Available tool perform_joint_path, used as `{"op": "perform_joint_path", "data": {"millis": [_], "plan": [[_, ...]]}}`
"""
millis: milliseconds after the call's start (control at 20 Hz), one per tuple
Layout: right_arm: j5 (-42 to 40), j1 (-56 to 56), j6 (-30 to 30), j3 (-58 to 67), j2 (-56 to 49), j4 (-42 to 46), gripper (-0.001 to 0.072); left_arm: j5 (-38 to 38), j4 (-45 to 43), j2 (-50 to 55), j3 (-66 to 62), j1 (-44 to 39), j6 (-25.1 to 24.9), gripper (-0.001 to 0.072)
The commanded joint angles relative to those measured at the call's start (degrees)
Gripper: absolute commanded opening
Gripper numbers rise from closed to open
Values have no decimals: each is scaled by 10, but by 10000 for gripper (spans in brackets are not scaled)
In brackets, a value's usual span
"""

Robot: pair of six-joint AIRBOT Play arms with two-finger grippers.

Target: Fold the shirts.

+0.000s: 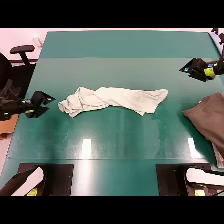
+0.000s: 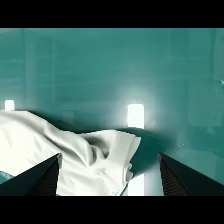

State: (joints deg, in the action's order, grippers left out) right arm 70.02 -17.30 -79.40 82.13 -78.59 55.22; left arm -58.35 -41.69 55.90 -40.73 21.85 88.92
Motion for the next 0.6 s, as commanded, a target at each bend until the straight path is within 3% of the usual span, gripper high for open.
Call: {"op": "perform_joint_path", "data": {"millis": [0, 200, 300, 550], "plan": [[-17, 21, 0, 0, -1, 3, 665, 11, 143, 59, 16, 14, 28, 698], [-20, 24, 0, 0, -1, 4, 665, 66, 141, 76, 16, 14, 17, 703], [-19, 24, 0, 0, -1, 4, 665, 70, 119, 85, 16, 14, -23, 702], [-19, 24, -1, 0, -1, 4, 665, 0, 121, 111, 16, 14, 12, 694]]}}
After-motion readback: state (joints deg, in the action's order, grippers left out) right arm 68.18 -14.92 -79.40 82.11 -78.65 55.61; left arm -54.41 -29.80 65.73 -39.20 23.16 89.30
